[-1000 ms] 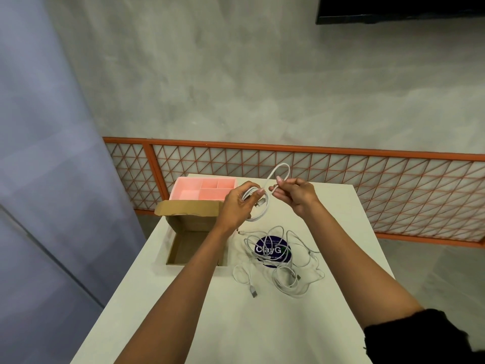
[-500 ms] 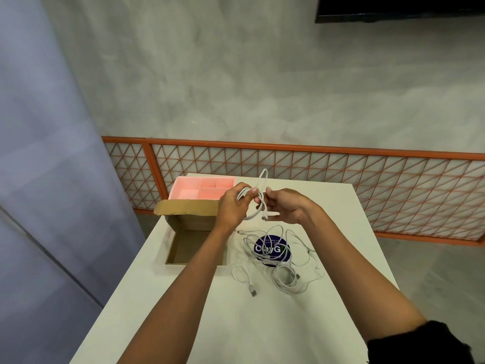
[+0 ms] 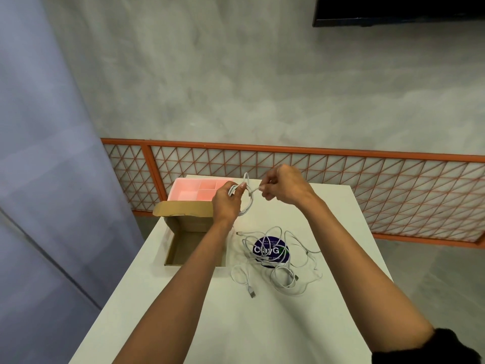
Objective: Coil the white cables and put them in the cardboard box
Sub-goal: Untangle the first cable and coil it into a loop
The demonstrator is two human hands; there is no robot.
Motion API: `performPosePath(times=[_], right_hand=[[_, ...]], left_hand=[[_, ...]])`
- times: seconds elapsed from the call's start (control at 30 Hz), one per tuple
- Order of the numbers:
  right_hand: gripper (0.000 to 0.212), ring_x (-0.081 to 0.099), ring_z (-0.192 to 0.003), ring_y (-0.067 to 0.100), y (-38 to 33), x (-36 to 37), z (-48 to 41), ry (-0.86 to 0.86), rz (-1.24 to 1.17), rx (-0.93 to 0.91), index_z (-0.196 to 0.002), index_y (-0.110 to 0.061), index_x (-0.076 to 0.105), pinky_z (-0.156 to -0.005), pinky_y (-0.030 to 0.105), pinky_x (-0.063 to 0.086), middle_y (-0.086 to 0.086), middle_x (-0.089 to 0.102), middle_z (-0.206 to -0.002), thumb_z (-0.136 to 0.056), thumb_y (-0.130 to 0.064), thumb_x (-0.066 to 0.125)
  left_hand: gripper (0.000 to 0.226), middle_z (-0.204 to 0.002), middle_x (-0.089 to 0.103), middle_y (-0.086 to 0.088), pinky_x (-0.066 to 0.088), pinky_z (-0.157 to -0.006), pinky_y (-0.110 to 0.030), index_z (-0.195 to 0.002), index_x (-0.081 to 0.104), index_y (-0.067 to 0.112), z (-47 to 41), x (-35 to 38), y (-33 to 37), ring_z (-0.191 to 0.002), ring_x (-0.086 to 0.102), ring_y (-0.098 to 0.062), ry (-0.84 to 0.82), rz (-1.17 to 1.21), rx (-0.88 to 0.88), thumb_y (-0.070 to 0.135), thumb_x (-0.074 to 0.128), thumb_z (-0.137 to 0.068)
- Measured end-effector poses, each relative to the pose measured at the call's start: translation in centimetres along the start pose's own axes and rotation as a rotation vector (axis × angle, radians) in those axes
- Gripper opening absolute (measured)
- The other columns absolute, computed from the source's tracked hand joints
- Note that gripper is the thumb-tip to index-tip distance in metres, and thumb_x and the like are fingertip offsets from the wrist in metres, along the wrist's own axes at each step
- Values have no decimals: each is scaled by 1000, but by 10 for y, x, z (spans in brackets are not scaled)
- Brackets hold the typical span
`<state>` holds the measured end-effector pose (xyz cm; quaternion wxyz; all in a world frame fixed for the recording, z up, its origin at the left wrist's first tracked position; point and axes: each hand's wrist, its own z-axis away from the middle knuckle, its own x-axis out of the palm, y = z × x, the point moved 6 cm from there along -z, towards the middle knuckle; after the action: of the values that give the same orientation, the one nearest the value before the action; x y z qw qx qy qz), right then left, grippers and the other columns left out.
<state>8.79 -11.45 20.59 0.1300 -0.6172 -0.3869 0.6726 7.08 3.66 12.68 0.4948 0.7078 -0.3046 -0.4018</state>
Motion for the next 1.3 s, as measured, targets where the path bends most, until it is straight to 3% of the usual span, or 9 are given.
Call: performPosePath(times=[0.1,0.2,0.33,0.47,0.6,0.77,1.0,1.13,1.3], right_hand=[[10,60,-86,19,-10,-13,6,34,-160,-69,-89,-7,63,-72,28,45,1,67,-89,-91,-17,61],[15,65,-100,20,-16,-11,9,-32,-489,-141,-80,-14,50,-82,27,43,4,72,-103,-95,-13,55],[19,70,-87,18,-21,-6,12,-3,-798,-168,-83,-13,42,-90,28,51,8,70,-88,-101,-9,40],[21,61,-70,19,-23,-8,15,107,-822,-179,-82,-13,42,-78,34,53,4,56,-70,-102,-10,37],[21,57,-62,17,-29,-8,23,84,-821,-215,-80,-13,44,-80,41,53,2,52,-66,-101,-10,40],[23,55,-58,16,-36,-23,20,114,-859,-239,-78,-13,42,-65,27,53,2,49,-64,-101,-9,39],[23,56,-49,11,-5,-45,6,314,-1185,-7,-80,-12,41,-65,34,56,4,48,-68,-102,-8,35],[21,55,-57,14,17,-55,0,392,-1261,99,-84,-10,44,-56,28,57,5,51,-72,-102,-8,34],[25,59,-46,12,32,-55,-3,406,-1273,161,-81,-6,47,-65,33,57,7,52,-65,-101,-7,32]], left_hand=[[30,-83,64,-10,38,-58,-25,-94,65,6,-3,-7,-6,-72,53,-22,16,10,-22,34,56,-93],[29,-87,66,-10,39,-58,-25,-96,65,7,-3,-8,-3,-75,55,-22,11,-5,-17,35,57,-93],[23,-87,64,-5,41,-59,-22,-96,64,11,0,-8,6,-78,56,-20,23,-8,10,33,57,-94],[17,-88,63,-2,47,-69,-29,-93,61,16,2,-14,5,-82,57,-21,60,34,-3,32,56,-94],[15,-89,59,-1,49,-77,-35,-96,61,15,1,-19,11,-83,54,-19,64,65,-12,30,56,-94],[19,-85,59,-8,51,-74,-41,-90,59,17,-4,-18,18,-78,51,-19,23,86,-8,34,56,-94],[30,-58,38,4,32,-44,-18,-94,61,19,5,-15,19,-48,32,-8,-232,316,-154,47,49,-93],[38,-51,23,8,29,-45,-16,-91,55,11,20,-2,28,-41,20,-4,-547,711,-310,44,38,-99],[24,-59,33,5,46,-56,-21,-96,52,4,26,1,29,-46,33,-4,-678,694,-273,16,32,-103]])
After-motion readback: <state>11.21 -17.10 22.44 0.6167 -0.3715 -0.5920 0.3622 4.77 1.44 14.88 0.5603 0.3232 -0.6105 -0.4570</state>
